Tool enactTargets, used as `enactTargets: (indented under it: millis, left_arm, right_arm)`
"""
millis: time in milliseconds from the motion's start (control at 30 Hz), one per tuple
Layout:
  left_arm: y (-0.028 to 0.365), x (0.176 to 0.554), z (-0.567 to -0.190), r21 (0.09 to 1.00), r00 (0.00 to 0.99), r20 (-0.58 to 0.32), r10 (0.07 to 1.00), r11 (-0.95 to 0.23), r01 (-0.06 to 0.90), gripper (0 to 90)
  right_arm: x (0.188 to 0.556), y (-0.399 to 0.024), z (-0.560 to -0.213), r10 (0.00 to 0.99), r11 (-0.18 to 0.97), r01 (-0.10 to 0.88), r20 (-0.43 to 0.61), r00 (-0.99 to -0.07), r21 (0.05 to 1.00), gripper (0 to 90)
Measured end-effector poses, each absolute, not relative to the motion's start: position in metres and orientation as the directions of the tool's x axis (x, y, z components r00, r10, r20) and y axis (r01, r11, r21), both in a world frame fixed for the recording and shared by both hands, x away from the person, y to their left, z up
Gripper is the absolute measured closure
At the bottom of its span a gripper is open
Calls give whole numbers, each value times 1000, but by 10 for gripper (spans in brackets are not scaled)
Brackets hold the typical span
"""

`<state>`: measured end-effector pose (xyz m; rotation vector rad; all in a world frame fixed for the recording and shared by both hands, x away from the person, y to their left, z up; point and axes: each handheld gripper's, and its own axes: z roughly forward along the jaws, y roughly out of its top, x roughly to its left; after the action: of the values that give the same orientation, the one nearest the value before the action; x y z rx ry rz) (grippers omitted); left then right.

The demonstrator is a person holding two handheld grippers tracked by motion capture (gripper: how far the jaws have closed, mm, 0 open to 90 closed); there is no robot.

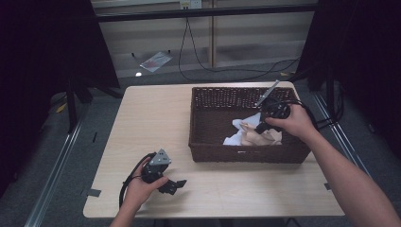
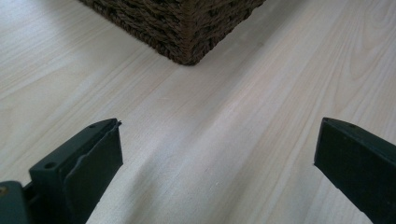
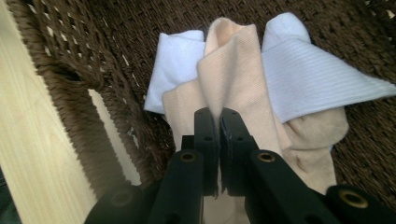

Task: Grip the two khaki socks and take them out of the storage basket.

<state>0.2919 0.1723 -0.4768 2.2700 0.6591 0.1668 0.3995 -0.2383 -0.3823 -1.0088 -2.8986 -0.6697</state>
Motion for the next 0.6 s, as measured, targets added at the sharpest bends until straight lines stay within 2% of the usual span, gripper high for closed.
enactTargets:
  millis: [600]
  left_arm:
    - [171,291,-474,699,860,-85,504,-584,412,8]
  right_arm:
    - [394,-257,-350,604,674,605,156,-782,424,872]
